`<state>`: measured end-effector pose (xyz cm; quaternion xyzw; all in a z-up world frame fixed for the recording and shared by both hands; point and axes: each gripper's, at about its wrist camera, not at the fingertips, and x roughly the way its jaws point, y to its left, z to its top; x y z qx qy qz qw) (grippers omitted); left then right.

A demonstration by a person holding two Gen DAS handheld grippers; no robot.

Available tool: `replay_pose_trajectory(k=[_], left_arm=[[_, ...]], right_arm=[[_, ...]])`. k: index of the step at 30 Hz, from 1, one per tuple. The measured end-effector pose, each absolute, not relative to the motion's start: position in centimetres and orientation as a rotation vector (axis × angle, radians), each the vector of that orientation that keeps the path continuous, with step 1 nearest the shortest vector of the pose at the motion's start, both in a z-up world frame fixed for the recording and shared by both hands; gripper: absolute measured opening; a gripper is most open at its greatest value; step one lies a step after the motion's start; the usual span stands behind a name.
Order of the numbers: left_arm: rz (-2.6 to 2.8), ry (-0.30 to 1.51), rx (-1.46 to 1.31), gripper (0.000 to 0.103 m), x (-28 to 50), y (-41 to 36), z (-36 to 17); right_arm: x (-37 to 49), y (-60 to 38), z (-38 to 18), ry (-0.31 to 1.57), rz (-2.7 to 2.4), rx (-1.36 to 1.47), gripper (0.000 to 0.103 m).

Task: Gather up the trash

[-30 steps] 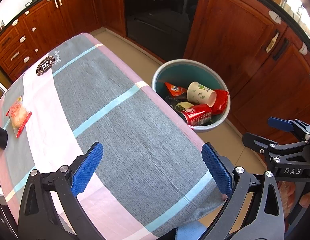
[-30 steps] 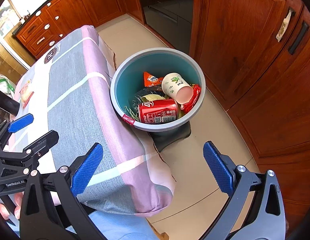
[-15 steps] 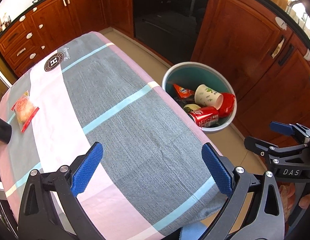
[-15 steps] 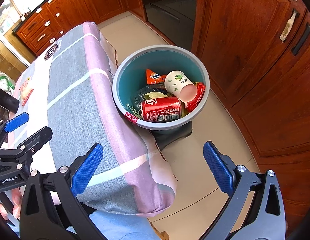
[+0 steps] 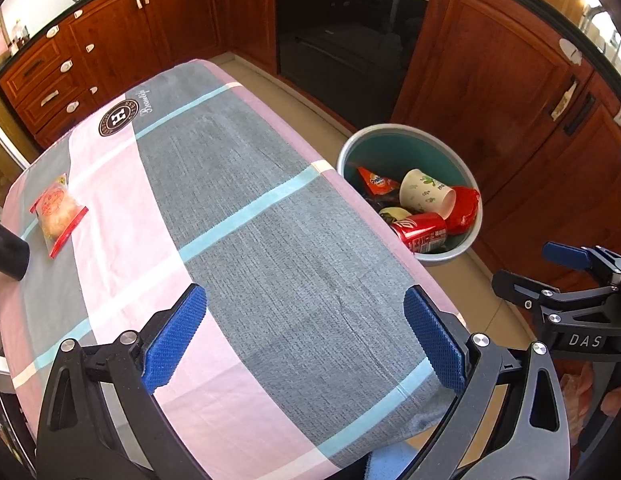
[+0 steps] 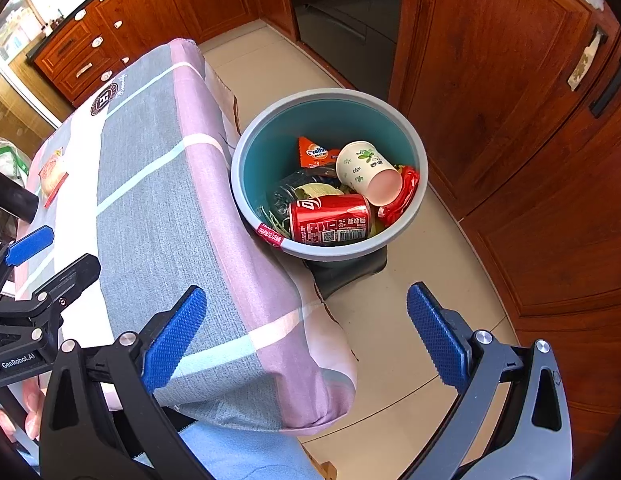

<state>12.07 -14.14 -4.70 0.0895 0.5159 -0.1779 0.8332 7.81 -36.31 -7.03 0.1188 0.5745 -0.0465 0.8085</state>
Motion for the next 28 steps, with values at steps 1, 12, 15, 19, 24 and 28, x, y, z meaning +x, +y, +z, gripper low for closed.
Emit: replay_pose_trajectory(k=[1, 12, 15, 19, 24, 28], left_arm=[[-0.375, 1.094, 0.188, 0.099, 12.1, -14.0, -4.7], [-0.347, 1.086, 0.185, 0.099, 12.0, -13.1, -4.2], [-0.342, 1.092, 0.185, 0.099, 12.1, -12.9, -4.3], [-0.337, 1.099, 0.177, 0.099, 12.1, -12.7, -4.5], [-0.335, 1.110, 0.178, 0.099, 12.2, -12.5, -4.7], [-0.330, 1.119, 0.181, 0.099, 12.1, -12.3, -5.0]], right_arm=[[7.8, -36.2, -7.0, 1.229, -0.098, 0.253, 0.096], [8.3, -35.5, -6.8, 1.230, -0.091, 0.231, 0.096], [8.5, -35.4, -6.7, 1.229, -0.089, 0.227, 0.096], [8.7, -35.2, -6.6, 1.230, -0.087, 0.222, 0.096], [8.9, -35.0, -6.5, 1.231, -0.085, 0.214, 0.096], [9.0, -34.8, -6.5, 1.233, -0.085, 0.211, 0.096]])
